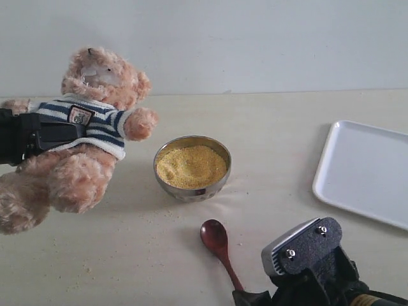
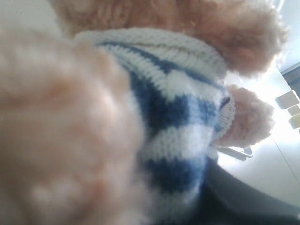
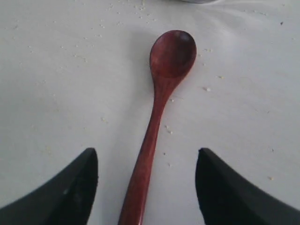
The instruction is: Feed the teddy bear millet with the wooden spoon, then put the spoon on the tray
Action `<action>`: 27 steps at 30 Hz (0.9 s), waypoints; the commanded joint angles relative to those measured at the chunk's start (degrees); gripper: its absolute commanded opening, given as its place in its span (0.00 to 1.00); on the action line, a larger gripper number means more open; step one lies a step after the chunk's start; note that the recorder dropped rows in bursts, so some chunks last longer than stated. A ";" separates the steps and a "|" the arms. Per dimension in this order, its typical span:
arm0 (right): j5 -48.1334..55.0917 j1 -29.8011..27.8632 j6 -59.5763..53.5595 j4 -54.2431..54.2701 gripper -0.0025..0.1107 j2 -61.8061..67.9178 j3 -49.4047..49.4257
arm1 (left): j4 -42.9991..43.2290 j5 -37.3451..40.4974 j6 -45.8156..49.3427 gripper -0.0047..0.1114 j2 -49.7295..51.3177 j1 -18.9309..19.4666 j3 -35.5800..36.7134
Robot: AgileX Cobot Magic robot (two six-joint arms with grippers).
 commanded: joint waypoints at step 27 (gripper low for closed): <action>-8.69 0.17 -13.88 15.35 0.02 10.09 -2.95 | 0.50 1.27 0.25 0.08 -0.82 0.00 0.32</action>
